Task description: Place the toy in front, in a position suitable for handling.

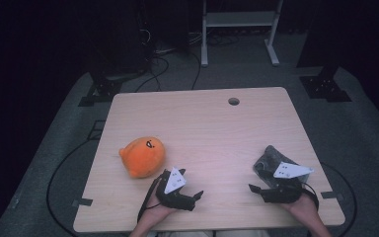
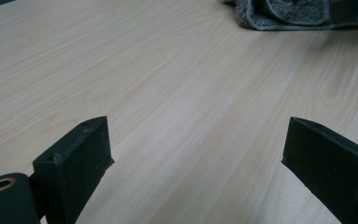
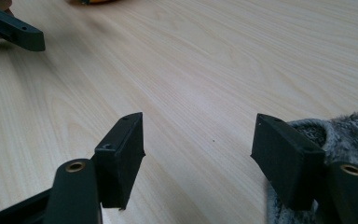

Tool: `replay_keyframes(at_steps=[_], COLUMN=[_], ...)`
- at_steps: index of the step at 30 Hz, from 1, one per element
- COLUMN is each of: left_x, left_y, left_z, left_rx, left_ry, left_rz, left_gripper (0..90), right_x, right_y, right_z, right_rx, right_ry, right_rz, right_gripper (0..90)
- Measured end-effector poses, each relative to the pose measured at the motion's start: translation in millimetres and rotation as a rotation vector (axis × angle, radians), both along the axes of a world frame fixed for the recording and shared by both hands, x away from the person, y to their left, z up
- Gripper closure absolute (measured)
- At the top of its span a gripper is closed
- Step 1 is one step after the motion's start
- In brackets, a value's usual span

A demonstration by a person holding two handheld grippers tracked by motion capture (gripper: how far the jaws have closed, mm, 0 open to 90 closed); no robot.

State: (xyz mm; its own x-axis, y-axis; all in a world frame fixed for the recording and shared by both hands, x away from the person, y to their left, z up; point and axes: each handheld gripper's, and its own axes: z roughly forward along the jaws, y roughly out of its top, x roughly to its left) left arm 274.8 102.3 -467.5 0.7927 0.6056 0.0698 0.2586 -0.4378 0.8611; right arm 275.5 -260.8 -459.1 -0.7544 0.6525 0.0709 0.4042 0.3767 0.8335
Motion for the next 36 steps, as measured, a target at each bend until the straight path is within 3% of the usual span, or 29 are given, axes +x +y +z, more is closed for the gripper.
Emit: replay_keyframes(at_steps=[3, 9, 22, 30, 32, 36], left_x=[4.0, 3.6, 0.0, 4.4, 5.9, 7.7], left_y=[0.3, 1.0, 15.4, 39.1, 51.6, 66.7], left_z=[1.3, 3.0, 32.9, 50.6, 59.2, 64.7], left_rx=[-0.002, -0.017, -0.056, -0.102, -0.131, -0.139], left_ry=[0.017, 0.013, -0.104, -0.167, -0.195, -0.209], left_rz=[0.001, 0.008, 0.041, 0.123, 0.162, 0.209], left_gripper=[7.3, 6.1, 5.8, 5.7, 5.7, 5.5], right_x=[0.3, -0.9, -2.2, -2.6, -2.3, -2.1], right_y=[-1.5, -3.5, 0.9, 1.7, 2.3, 3.0], right_z=[-0.4, -0.6, -0.4, -0.5, -0.5, -0.7], right_rx=[0.002, 0.0, -0.008, -0.011, -0.013, -0.015], right_ry=[0.001, -0.003, -0.001, -0.002, -0.001, -0.001], right_rz=[0.001, -0.004, 0.003, 0.006, 0.006, 0.008], right_gripper=[32.8, 32.8, 32.8, 32.8, 32.8, 32.9])
